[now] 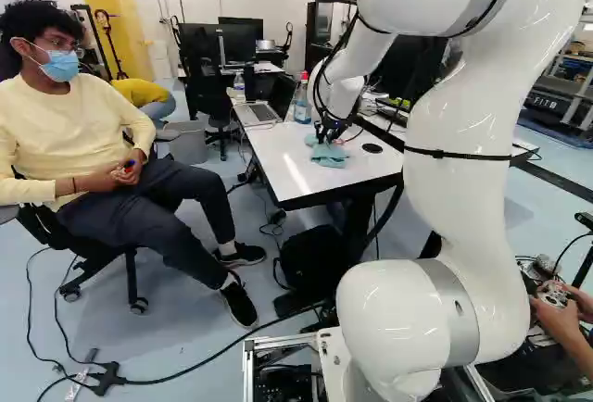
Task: Clean the table with the green towel
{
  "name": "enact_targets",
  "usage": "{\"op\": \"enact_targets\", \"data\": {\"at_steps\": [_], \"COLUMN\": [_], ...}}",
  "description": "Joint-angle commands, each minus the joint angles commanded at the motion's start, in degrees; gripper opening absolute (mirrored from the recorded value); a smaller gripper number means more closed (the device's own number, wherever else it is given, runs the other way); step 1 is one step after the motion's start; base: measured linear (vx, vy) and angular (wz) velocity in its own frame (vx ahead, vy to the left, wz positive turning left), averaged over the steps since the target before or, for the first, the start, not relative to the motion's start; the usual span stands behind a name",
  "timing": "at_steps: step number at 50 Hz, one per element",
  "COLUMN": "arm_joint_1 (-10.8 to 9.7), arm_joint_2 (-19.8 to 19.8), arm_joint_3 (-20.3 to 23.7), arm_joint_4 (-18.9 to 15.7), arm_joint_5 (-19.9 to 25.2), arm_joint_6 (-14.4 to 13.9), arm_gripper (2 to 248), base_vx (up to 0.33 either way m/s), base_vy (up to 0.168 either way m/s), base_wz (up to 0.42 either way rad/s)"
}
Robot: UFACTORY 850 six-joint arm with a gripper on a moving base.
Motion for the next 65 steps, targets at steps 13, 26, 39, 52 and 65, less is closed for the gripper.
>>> {"op": "enact_targets", "data": {"at_steps": [13,26,39,52,65], "arm_joint_1": [-2.0,-4.4,-6.3,-7.2,-6.7], "arm_joint_2": [2.2,2.5,0.2,-3.0,-6.1], "arm_joint_3": [2.7,3.1,0.3,-3.8,-7.7], "arm_joint_4": [0.0,0.0,0.0,0.0,0.0], "arm_joint_5": [0.0,0.0,0.0,0.0,0.0], "arm_joint_6": [0.0,0.0,0.0,0.0,0.0], "arm_gripper": [50,50,50,50,50], "base_vx": [0.0,0.0,0.0,0.0,0.0], "base_vy": [0.0,0.0,0.0,0.0,0.0], "base_wz": [0.0,0.0,0.0,0.0,0.0]}}
